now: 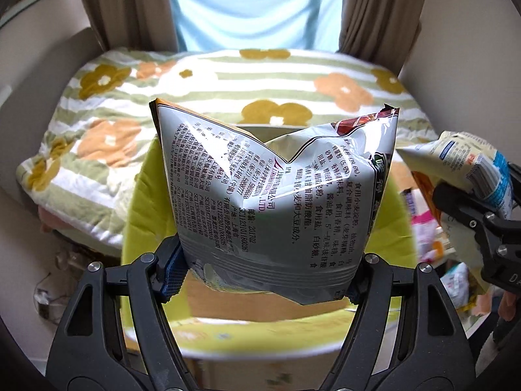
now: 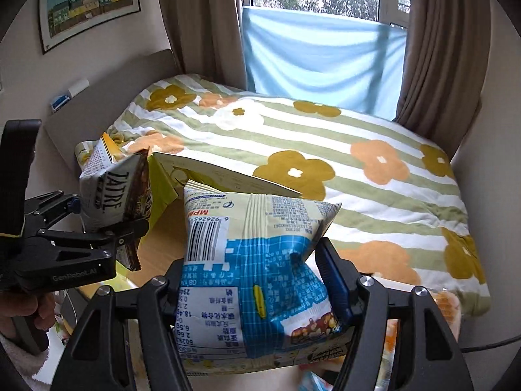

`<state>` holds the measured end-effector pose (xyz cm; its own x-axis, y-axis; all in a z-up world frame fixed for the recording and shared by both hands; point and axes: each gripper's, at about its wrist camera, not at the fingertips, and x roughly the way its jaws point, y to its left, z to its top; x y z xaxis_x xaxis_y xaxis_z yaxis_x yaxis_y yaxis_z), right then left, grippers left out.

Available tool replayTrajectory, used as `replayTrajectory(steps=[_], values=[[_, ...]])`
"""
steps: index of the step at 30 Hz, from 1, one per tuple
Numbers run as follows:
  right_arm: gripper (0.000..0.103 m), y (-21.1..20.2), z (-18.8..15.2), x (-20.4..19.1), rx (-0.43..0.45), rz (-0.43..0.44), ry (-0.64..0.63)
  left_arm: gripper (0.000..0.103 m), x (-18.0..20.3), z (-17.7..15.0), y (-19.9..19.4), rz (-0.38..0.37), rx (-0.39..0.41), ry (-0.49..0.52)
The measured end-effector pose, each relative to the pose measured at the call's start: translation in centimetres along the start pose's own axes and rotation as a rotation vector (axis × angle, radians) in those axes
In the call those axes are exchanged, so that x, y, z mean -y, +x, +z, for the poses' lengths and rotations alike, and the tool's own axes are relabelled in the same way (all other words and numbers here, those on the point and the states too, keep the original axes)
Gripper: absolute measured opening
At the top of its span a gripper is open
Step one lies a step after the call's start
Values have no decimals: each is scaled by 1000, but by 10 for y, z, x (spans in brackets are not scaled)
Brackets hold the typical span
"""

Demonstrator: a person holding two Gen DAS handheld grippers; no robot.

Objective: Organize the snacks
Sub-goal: 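Carry both bags over the yellow box and open both tools to drop them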

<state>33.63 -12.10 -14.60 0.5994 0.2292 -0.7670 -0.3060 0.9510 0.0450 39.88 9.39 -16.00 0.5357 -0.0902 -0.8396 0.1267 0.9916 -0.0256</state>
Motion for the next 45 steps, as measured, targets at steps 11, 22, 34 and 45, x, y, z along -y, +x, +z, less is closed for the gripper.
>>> replayTrajectory(steps=[11, 22, 34, 45], values=[[63, 66, 19, -26, -109, -19, 97, 82, -39, 6, 75, -27, -112, 22], [63, 90, 23, -29, -190, -40, 131, 103, -53, -6, 69, -32, -141, 2], [103, 107, 18, -37, -205, -47, 129, 103, -53, -21, 46, -19, -126, -24], [103, 66, 14, -46, -169, -56, 106, 103, -47, -33, -2, -17, -54, -25]])
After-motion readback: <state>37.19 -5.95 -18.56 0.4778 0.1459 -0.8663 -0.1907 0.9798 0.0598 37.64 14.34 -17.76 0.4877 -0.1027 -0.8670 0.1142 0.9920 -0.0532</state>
